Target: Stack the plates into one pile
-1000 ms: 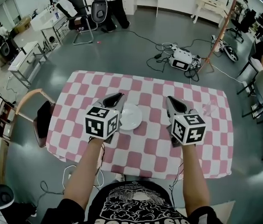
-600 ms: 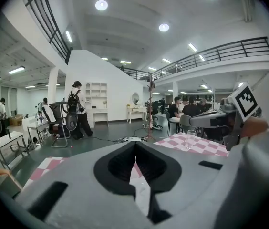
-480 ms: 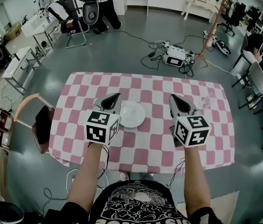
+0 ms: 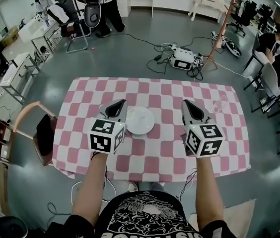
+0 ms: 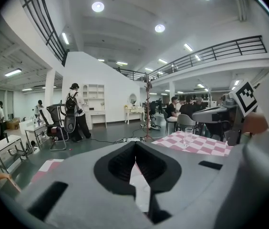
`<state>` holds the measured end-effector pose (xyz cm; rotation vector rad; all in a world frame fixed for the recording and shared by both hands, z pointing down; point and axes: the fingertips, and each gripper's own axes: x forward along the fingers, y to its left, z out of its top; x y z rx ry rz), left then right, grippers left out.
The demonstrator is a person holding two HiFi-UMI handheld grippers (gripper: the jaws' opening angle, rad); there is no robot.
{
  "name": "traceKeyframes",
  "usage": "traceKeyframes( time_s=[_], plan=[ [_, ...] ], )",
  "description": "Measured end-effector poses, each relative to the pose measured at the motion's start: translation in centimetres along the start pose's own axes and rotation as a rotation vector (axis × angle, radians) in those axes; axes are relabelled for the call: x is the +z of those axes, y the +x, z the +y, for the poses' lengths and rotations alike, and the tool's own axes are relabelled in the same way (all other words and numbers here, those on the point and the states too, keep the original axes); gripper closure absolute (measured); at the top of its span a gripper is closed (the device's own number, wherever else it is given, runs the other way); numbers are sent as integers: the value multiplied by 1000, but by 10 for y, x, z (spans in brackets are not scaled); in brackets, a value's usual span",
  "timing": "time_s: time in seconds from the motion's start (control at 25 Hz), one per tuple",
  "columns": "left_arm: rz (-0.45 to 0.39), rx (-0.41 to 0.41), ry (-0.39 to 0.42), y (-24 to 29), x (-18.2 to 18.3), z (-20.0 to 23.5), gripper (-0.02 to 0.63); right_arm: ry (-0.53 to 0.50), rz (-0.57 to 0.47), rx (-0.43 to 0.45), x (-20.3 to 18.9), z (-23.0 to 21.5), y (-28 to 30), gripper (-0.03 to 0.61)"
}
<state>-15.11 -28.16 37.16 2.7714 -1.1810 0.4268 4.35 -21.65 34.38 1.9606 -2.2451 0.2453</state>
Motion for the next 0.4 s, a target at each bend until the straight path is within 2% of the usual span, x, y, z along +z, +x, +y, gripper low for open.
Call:
traceKeyframes(
  time_s=[0.4],
  plan=[
    [-2,1,-1,-4,0,3,607,-8,-9,-7,5,2,-3,574]
  ],
)
